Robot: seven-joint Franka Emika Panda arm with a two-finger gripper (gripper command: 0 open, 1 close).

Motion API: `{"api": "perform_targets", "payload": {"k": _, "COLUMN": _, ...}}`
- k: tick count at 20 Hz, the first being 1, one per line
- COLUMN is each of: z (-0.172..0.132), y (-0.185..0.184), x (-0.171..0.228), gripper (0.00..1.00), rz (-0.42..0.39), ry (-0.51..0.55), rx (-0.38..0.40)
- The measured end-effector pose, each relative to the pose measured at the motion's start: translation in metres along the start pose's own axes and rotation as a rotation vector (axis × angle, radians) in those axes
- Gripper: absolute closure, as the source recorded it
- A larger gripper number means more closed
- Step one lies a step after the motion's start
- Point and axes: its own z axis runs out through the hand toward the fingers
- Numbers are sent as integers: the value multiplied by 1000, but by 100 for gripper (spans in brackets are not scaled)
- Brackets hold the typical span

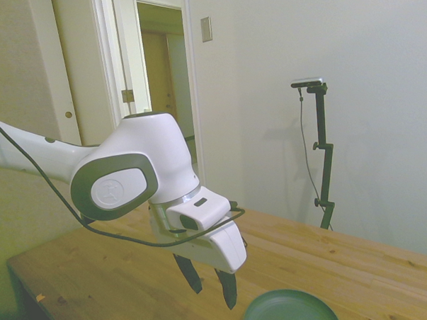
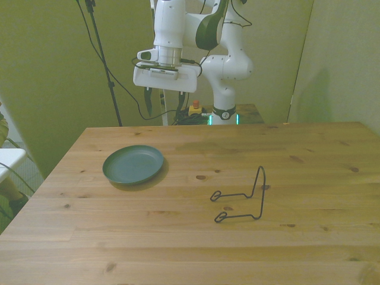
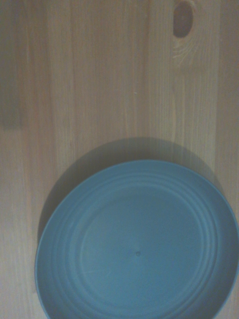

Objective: Load the plate

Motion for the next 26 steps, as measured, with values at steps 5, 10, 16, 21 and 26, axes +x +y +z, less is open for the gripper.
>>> {"api": "perform_targets", "payload": {"k": 5, "z": 15, "y": 10, "x": 35, "gripper": 0, "rz": 13, "ry": 55, "rx": -30}}
{"api": "perform_targets", "payload": {"k": 10, "z": 49, "y": 6, "x": 70, "gripper": 0, "rz": 10, "ry": 68, "rx": -58}}
{"api": "perform_targets", "payload": {"k": 16, "z": 71, "y": -10, "x": 80, "gripper": 0, "rz": -16, "ry": 68, "rx": -65}}
{"api": "perform_targets", "payload": {"k": 21, "z": 82, "y": -25, "x": 78, "gripper": 0, "rz": -29, "ry": 66, "rx": -61}}
{"api": "perform_targets", "payload": {"k": 26, "z": 91, "y": -38, "x": 71, "gripper": 0, "rz": -35, "ry": 61, "rx": -56}}
